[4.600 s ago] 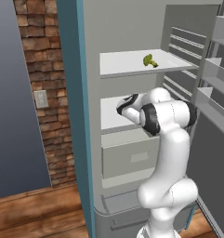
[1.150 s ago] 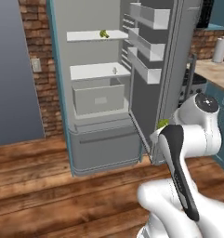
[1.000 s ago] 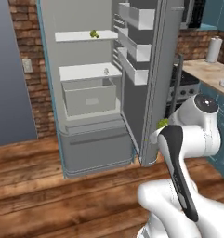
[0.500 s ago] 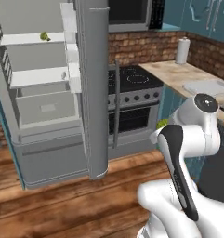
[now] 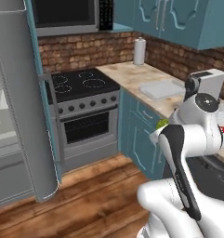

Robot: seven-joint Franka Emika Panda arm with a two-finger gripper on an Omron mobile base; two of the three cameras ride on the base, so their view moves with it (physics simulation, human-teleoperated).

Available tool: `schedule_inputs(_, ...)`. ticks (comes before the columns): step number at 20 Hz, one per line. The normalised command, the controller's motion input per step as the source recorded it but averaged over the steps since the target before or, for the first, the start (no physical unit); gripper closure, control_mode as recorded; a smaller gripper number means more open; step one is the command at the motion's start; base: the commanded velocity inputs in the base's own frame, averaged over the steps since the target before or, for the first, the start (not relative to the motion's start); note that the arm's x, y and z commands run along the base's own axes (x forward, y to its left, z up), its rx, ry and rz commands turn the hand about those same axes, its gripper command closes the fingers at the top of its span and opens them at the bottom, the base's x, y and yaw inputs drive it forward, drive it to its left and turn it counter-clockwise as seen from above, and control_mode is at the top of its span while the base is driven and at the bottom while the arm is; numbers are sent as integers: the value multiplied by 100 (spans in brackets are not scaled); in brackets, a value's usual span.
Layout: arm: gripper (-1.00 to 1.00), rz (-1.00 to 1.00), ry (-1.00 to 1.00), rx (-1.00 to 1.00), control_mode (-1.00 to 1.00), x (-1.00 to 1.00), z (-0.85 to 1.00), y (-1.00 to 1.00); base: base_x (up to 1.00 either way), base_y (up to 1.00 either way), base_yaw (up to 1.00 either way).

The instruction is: Place one broccoli and one fish in each tupperware on the nearby counter, to pack two identical lunches.

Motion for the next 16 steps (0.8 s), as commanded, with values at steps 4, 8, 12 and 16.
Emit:
schedule_inputs(4,100,0,0,0,100,0,0,0,3,-33,-36)
schedule_inputs(8,100,0,0,0,100,0,0,0,26,-19,-34)
schedule_inputs(12,100,0,0,0,100,0,0,0,51,-30,-31)
schedule_inputs(16,100,0,0,0,100,0,0,0,62,-25,-29)
